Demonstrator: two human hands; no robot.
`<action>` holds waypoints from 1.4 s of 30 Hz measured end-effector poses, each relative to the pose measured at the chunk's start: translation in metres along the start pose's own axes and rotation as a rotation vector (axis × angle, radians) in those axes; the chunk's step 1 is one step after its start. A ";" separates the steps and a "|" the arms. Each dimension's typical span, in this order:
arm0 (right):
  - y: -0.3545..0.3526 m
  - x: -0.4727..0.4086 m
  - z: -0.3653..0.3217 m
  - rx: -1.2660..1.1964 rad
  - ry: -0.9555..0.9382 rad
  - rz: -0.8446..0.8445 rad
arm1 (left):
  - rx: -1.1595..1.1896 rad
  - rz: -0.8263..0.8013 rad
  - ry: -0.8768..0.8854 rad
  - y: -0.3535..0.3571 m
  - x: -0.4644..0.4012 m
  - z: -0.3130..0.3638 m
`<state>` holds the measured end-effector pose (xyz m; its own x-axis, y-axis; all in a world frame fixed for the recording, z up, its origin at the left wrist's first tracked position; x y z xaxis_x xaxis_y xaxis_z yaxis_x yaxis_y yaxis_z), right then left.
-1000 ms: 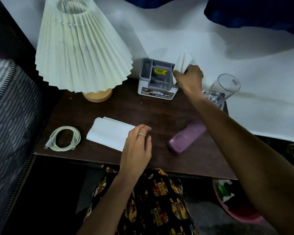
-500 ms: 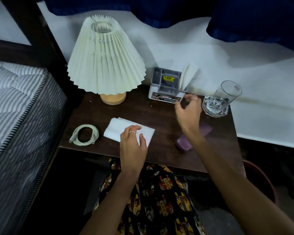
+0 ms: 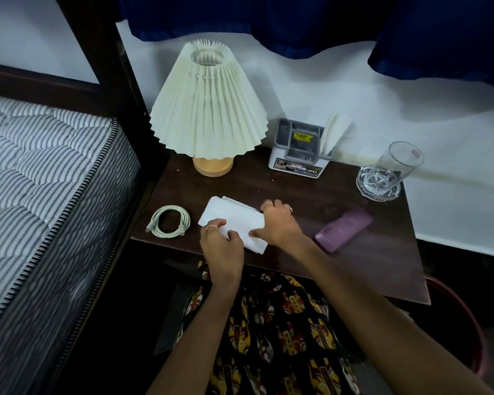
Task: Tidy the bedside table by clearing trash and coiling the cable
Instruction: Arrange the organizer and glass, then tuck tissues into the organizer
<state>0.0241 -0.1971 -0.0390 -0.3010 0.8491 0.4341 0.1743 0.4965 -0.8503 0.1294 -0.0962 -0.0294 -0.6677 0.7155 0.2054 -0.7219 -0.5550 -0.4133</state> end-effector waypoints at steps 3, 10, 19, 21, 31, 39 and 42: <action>0.002 -0.005 0.003 -0.044 0.058 -0.071 | 0.002 -0.013 -0.010 0.002 -0.002 -0.001; 0.000 -0.002 0.003 -0.289 -0.041 -0.055 | 0.006 -0.030 -0.005 0.006 -0.005 -0.002; -0.035 0.042 0.041 -1.245 -0.119 -0.120 | 0.188 -0.106 0.025 0.009 -0.011 0.005; -0.043 0.048 0.049 -1.324 -0.131 -0.169 | 0.275 -0.218 -0.060 0.012 -0.006 0.009; -0.051 0.068 0.081 -1.519 0.072 -0.193 | 0.662 -0.638 -0.234 0.024 0.007 0.012; -0.036 0.077 0.098 -1.358 0.146 -0.224 | 0.563 -0.664 -0.186 0.029 0.013 0.015; -0.043 0.078 0.103 -1.346 0.109 -0.168 | 0.510 -0.690 -0.168 0.032 0.013 0.014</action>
<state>-0.1029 -0.1708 0.0004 -0.3449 0.7400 0.5774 0.9341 0.3310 0.1338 0.0946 -0.1107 -0.0272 -0.0404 0.9120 0.4081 -0.9411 -0.1719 0.2911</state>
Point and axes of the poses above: each hand's wrist, its own x-axis away from the middle knuckle, its own y-axis out of the palm, z = x × y, the point moved 5 cm from there along -x, towards the middle knuckle, and after that the axes turned 3 degrees about -z, right-handed, at the moved point
